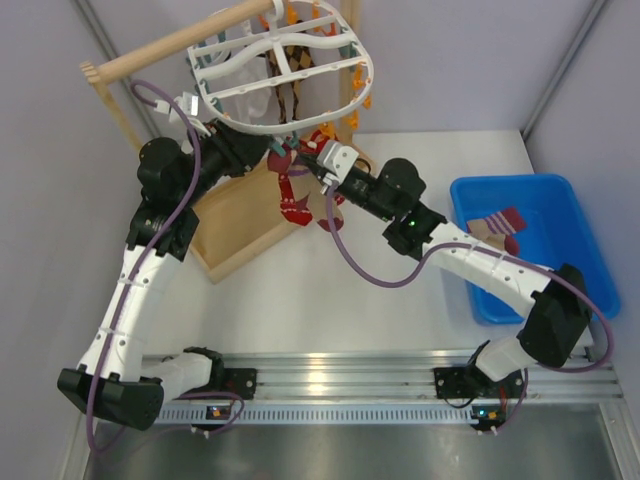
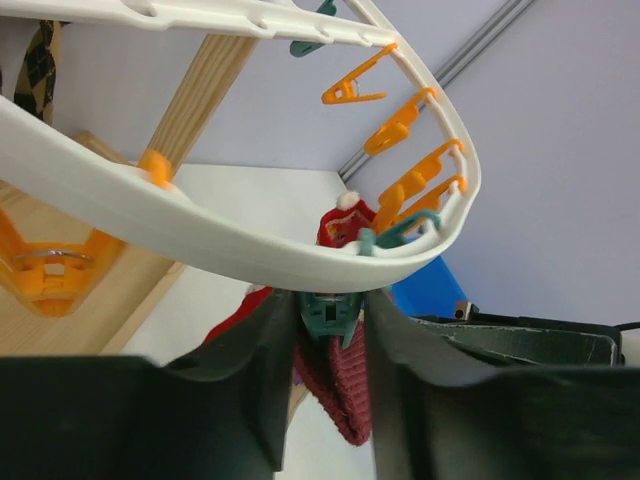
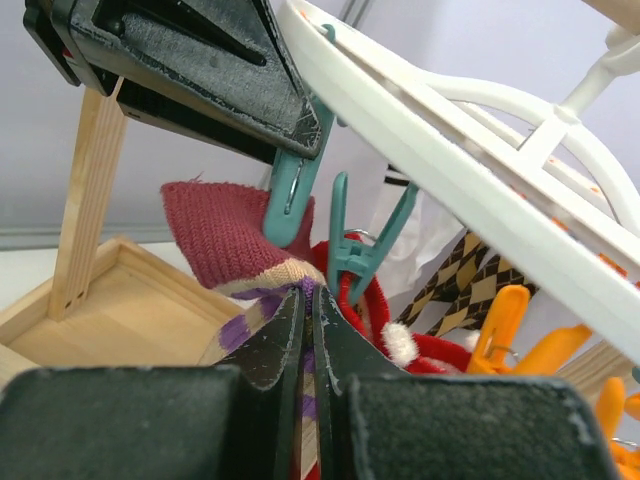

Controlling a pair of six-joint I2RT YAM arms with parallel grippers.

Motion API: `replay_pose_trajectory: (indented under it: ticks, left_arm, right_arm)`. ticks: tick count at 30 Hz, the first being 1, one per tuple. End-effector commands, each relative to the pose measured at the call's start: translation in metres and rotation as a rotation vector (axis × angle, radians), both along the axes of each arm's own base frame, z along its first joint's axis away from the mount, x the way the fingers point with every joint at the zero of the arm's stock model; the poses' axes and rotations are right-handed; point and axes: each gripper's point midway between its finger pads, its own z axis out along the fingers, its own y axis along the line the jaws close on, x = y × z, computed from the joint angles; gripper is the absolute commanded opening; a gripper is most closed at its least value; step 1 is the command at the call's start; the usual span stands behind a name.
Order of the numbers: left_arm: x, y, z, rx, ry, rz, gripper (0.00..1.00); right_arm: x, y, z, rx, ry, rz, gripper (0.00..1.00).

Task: Clip the socks to the hanger
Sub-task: Clamp the sock onto the hanger.

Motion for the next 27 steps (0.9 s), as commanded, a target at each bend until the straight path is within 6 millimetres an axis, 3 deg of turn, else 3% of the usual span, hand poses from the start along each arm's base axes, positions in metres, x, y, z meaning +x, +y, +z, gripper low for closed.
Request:
replay_pose_trajectory:
  ticks: [1, 3, 6, 20, 27]
  left_arm:
    - [-0.003, 0.002, 0.015, -0.018, -0.040, 0.004, 0.41]
    - [-0.005, 0.004, 0.018, -0.018, -0.048, 0.012, 0.53]
    - [-0.007, 0.008, 0.022, -0.013, -0.058, 0.033, 0.57]
    - [-0.049, 0.027, 0.047, 0.057, -0.189, 0.050, 0.55]
    - [-0.036, 0.042, 0.041, 0.084, -0.169, 0.141, 0.49]
  right_arm:
    - [-0.009, 0.001, 0.036, 0.071, -0.068, 0.006, 0.00]
    - [-0.008, 0.000, 0.033, 0.064, -0.071, 0.000, 0.00]
    - [-0.006, -0.002, 0.030, 0.055, -0.069, -0.007, 0.00]
    - [0.015, -0.033, 0.028, 0.031, -0.055, -0.075, 0.00]
    - [0.015, -0.036, 0.024, 0.016, -0.045, -0.070, 0.00]
